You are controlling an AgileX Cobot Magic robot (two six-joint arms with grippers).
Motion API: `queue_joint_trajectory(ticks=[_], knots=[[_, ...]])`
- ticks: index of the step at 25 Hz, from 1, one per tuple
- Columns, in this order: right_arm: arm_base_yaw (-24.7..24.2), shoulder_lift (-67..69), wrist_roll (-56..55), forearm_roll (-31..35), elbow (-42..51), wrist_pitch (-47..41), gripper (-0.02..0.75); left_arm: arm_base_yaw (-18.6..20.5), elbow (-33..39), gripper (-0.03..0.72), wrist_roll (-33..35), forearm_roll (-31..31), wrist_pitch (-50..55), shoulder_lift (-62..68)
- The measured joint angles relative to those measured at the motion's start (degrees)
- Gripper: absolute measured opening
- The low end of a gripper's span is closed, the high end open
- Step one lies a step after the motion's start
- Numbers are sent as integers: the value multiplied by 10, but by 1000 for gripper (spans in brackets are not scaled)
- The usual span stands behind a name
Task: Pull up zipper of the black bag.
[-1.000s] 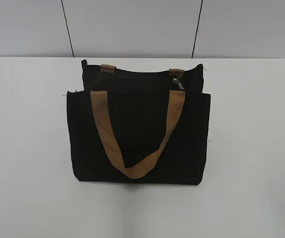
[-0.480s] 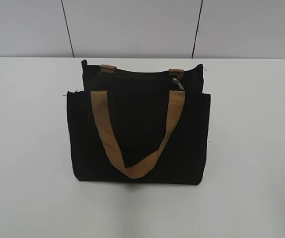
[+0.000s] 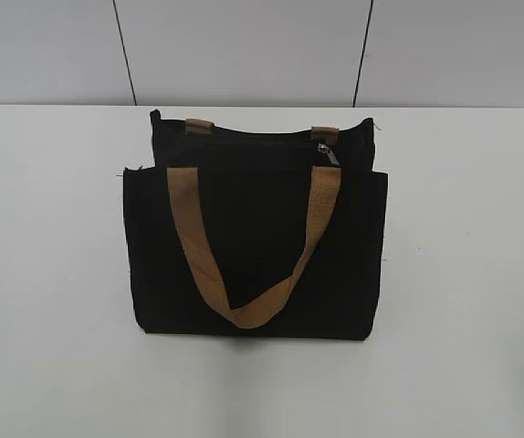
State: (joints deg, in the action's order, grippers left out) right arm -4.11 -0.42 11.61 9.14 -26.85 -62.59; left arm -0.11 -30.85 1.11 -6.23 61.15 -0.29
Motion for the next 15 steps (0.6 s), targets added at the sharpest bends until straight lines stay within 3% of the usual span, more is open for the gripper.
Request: queue_joint_trajectory(ticks=[5, 15], knots=[[49, 0, -1, -5, 1, 0, 587, 0, 0, 388, 2, 0, 0, 0], [51, 0, -4, -8, 1, 0, 587, 0, 0, 352, 2, 0, 0, 0]])
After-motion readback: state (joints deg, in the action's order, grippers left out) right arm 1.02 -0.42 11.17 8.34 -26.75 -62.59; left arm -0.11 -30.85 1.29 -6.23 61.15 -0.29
